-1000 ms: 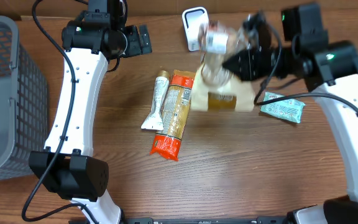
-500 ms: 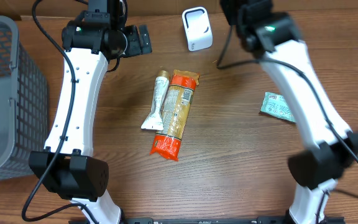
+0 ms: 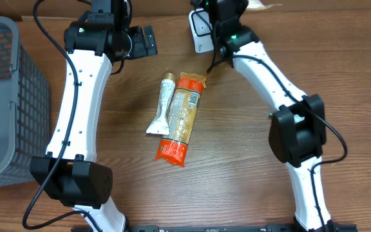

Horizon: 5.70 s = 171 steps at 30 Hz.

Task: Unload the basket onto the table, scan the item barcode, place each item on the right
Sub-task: 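Hold the mushroom bag beside the scanner with the right gripper, then carry the mushroom bag to the table's right side and release, then reach the right gripper to the spaghetti package and grasp it, then lift and rotate the spaghetti package with the right gripper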

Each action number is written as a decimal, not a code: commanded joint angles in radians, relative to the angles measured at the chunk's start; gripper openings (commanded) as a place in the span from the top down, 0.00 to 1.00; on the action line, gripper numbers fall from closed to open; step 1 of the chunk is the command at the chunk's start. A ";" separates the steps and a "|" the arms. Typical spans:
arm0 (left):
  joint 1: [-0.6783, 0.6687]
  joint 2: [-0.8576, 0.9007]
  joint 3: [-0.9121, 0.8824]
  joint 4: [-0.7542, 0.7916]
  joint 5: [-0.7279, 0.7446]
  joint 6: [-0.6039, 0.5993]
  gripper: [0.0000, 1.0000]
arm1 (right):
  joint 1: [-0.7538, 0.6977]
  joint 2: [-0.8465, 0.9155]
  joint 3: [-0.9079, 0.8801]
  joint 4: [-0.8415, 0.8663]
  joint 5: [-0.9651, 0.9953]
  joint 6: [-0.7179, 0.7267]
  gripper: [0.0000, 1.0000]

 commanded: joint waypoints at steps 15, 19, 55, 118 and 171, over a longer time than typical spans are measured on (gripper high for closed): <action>-0.001 0.000 0.010 0.000 -0.003 0.001 0.01 | 0.016 0.120 0.008 0.055 -0.010 -0.142 0.96; -0.001 0.000 0.010 0.000 -0.003 0.001 0.00 | 0.016 0.123 0.008 0.056 -0.010 -0.142 0.96; -0.001 0.000 0.010 0.000 -0.003 0.001 0.00 | -0.288 -0.569 0.004 -1.068 -1.144 0.993 0.96; -0.002 0.000 0.010 0.000 -0.003 0.001 0.00 | -0.085 -0.443 -0.666 -0.511 -1.242 1.403 0.13; -0.001 0.000 0.010 0.000 -0.003 0.001 0.00 | 0.245 -0.320 -0.343 -1.157 -0.253 1.286 0.96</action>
